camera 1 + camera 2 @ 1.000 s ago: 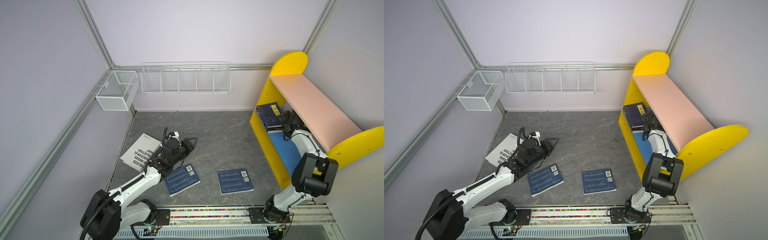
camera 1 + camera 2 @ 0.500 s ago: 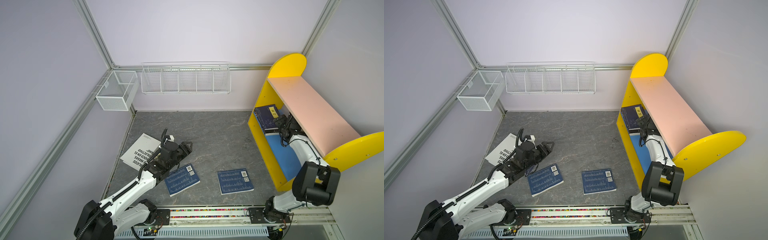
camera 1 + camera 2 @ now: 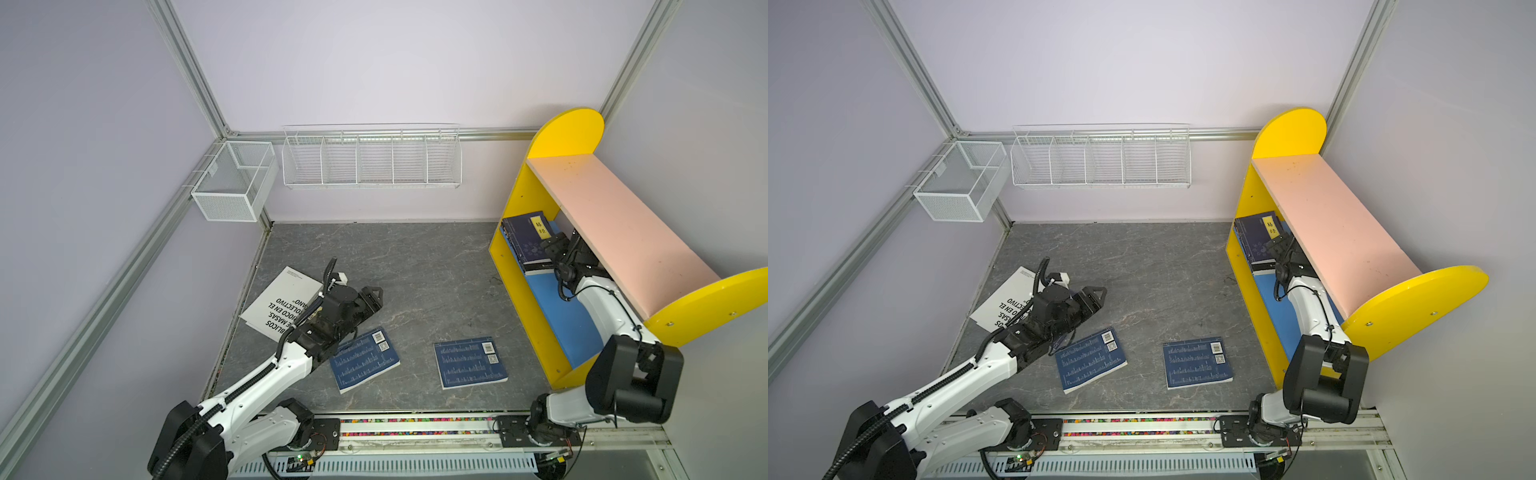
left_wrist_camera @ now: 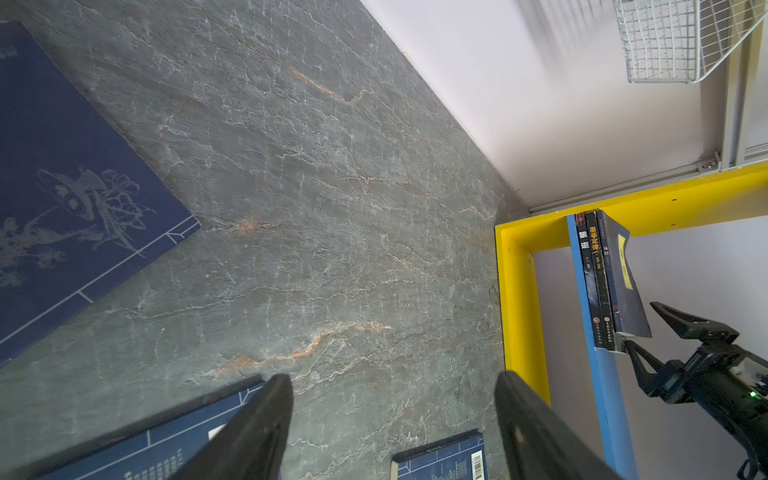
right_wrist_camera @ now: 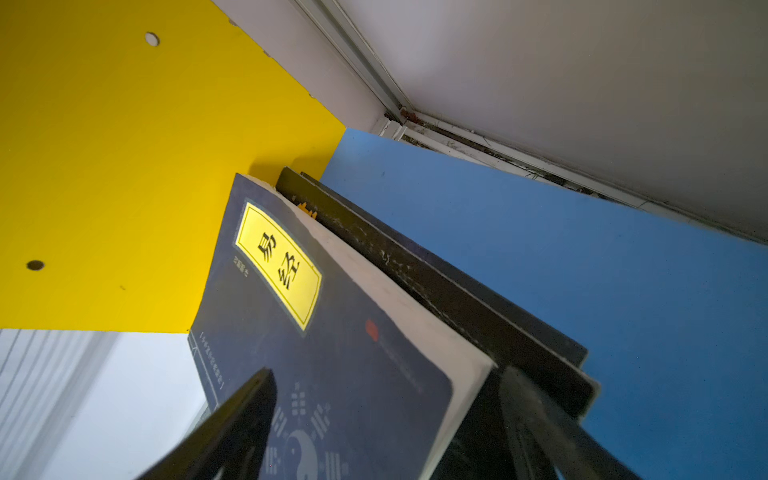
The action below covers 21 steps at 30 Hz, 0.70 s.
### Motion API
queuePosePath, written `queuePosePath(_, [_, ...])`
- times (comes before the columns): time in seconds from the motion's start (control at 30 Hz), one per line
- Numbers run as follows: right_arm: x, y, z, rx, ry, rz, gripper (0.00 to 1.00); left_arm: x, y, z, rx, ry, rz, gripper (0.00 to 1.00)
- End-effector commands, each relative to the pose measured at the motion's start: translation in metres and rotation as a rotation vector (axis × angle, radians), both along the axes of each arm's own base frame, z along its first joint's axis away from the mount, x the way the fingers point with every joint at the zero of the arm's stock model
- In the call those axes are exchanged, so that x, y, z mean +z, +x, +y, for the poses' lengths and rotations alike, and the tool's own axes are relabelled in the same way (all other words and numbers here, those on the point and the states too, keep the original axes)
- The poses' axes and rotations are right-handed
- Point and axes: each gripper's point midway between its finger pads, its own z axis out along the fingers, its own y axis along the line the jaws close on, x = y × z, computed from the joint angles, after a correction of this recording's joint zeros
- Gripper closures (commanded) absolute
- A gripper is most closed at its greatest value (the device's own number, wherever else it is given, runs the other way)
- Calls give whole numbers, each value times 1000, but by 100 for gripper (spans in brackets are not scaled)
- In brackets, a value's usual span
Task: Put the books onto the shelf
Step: 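Press the yellow-label book against the black books and stand it upright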
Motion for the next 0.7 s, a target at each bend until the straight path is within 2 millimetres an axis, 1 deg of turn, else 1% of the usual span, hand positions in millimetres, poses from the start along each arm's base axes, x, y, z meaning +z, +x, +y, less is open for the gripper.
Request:
queuePosePath(0.0, [-13, -2, 32, 96, 37, 83, 12, -7, 2, -3, -16, 18, -7, 23])
queuePosePath(0.17, [-39, -12, 16, 46, -101, 189, 12, -14, 5, -9, -32, 19, 5, 23])
queuePosePath(0.23, [-45, -14, 8, 16, -149, 199, 12, -16, 7, -13, -41, 15, 10, 23])
queuePosePath(0.3, [-50, -8, 2, 23, -179, 203, 12, -18, 9, -17, -52, 11, 15, 23])
queuePosePath(0.4, [-60, -2, -7, 22, -223, 276, 11, -22, 11, -21, -63, 10, 24, 23])
queuePosePath(0.47, [-62, 3, -10, 27, -248, 276, 11, -24, 12, -23, -66, 11, 29, 23])
queuePosePath(0.57, [-61, 0, -16, 4, -301, 321, 12, -26, 14, -25, -68, 10, 31, 23])
queuePosePath(0.67, [-61, 0, -16, 17, -359, 332, 11, -28, 17, -27, -68, 6, 32, 23])
